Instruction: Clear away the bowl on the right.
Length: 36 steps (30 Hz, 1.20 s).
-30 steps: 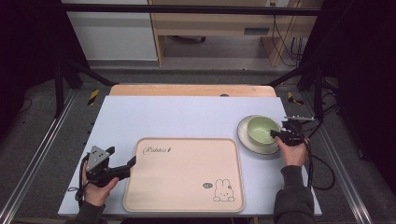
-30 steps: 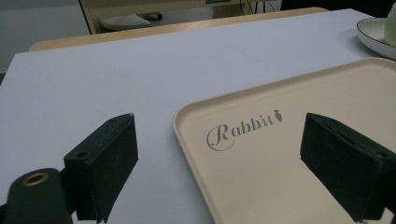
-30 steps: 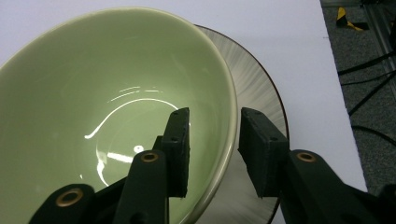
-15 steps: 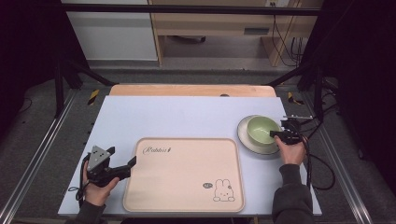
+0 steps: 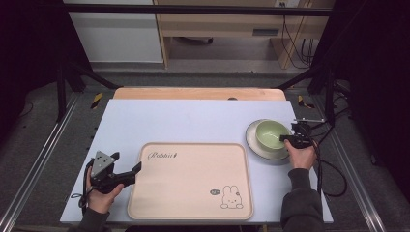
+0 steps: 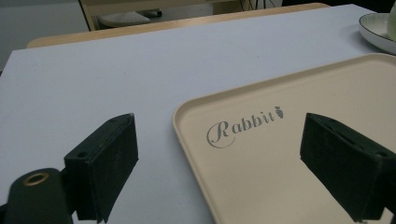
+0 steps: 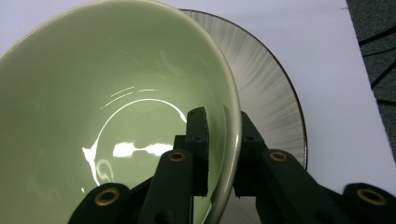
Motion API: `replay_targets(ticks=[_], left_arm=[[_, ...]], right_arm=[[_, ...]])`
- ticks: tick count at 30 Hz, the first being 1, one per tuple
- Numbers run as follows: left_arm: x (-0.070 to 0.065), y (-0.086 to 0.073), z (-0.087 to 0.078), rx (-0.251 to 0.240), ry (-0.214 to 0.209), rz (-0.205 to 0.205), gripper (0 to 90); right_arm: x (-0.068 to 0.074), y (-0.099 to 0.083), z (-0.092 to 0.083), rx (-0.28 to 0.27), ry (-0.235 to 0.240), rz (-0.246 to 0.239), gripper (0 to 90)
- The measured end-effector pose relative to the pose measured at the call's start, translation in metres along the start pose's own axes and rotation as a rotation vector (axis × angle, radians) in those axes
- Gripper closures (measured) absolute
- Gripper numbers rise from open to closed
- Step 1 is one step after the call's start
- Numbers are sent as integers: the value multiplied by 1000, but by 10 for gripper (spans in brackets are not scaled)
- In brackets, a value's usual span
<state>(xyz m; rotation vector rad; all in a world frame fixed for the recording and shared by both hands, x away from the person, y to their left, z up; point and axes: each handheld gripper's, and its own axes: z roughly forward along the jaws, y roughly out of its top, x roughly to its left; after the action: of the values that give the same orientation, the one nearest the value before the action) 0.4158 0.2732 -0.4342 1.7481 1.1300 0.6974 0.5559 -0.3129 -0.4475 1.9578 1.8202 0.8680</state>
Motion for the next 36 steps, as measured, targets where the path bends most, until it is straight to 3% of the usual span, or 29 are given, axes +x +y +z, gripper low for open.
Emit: replay_targets(ticks=[17,36], left_arm=[[0,0,0,-2,-1,1,111],[-2,1,-2,-5,-4,7,111]], right_arm=[[-2,3,1,8,23,49,833],[6,3,-7,-26,1,11,837]])
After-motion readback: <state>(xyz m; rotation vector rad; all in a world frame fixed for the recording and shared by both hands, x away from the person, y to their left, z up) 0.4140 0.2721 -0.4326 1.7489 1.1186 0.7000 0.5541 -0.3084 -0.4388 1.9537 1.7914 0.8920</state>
